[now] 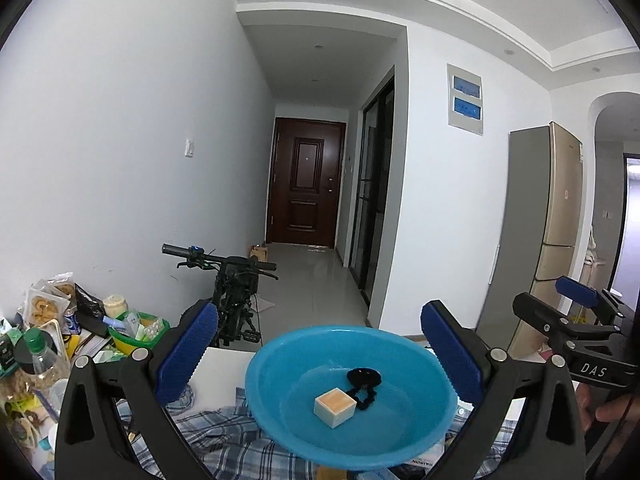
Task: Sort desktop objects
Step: 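Move both open tools down toward the boxes on the plaid shirt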
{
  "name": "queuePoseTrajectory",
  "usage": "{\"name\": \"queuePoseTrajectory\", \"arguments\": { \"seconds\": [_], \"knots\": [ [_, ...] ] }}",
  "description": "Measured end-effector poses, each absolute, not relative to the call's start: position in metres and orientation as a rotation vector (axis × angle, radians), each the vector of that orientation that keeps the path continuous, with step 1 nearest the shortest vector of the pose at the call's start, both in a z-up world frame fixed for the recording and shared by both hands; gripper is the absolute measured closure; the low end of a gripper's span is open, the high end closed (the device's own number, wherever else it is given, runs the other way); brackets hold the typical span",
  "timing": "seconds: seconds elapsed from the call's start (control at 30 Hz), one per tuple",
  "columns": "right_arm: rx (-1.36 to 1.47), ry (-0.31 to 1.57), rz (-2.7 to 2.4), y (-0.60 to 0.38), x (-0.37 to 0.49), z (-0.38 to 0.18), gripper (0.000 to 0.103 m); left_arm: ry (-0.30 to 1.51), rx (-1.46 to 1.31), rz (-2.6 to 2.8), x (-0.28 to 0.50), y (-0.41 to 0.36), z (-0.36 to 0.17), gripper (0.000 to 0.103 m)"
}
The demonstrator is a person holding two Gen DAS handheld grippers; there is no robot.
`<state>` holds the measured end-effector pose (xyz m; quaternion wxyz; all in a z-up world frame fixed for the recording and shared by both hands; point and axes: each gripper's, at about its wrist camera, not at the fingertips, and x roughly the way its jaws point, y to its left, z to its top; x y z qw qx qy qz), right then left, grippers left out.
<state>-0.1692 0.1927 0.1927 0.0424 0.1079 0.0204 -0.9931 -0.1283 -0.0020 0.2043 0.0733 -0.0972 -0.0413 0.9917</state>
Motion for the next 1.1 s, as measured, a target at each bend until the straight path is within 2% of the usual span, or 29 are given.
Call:
{"name": "queuePoseTrajectory", "arguments": {
  "seconds": [0.4,1.1],
  "knots": [
    [0.305,0.061,-3.039,0.192,-0.131,0.194,0.0,-0.119,-0.303,2.955,-0.085,-0.001,0.207,0.0],
    [0.427,0.09,-3.01,0.189,-0.118,0.168,0.0,-0.082,-0.469,2.948,-0.081,0.007,0.174,0.0]
  ]
}}
